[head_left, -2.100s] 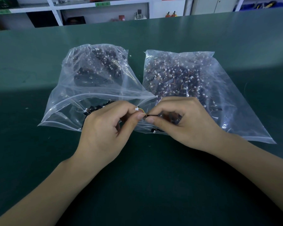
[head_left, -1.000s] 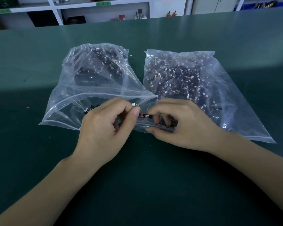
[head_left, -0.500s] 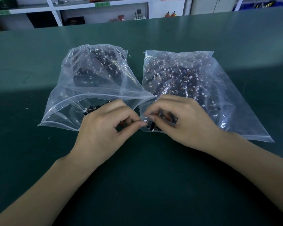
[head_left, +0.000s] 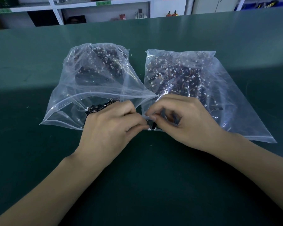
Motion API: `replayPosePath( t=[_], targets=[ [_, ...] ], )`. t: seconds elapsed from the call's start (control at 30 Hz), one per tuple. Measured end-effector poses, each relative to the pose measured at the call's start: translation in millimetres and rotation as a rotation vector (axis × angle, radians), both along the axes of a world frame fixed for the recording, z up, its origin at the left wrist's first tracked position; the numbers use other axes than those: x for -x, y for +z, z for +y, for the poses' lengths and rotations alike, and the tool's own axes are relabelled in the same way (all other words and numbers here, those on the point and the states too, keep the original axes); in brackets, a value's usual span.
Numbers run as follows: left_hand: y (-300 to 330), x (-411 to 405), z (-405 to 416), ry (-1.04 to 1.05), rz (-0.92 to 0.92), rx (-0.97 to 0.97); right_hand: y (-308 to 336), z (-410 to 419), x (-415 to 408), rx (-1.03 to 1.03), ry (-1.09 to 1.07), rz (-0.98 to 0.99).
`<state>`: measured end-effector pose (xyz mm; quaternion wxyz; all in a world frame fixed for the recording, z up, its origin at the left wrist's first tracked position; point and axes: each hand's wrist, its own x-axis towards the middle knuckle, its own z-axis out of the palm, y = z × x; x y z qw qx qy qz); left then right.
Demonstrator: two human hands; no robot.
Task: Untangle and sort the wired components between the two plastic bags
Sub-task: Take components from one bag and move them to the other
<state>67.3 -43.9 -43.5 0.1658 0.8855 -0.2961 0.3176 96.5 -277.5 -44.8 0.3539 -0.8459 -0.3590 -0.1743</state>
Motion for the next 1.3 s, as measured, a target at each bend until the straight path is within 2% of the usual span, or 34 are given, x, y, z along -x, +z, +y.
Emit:
replayPosePath(
  t=[0.1,0.27,0.33,0.43,0.5,0.6,0.67,0.8,1.07,1.3],
  targets=[
    [0,2,-1,-0.021,0.0,-0.084,-1,0,1,0.006,0.001,-0.002],
    [0,6,-5,-0.019,0.045,-0.111,1,0,1,0.005,-0.01,0.003],
    [2,7,-6,-0.011,0.104,-0.068,2,0,1,0.003,-0.007,0.008],
    [7,7,-2,0.016,0.186,0.095,2,0,1,-0.004,-0.017,0.007],
    [10,5,4,0.114,0.173,0.12,3,0,1,-0.012,-0.02,0.007],
    [10,-1,14,0.319,0.131,0.017,2,0,1,-0.013,-0.022,0.011],
    [4,-6,22,0.375,0.123,-0.057,2,0,2,-0.015,-0.022,0.019],
    [4,-12,32,0.427,0.259,-0.11,1,-1,1,-0.016,-0.024,0.02],
    [4,-13,30,0.375,0.285,-0.086,0,-1,0,0.002,-0.024,0.008],
    [6,-11,30,0.33,0.167,-0.06,1,-1,2,0.025,-0.032,-0.003]
  ],
)
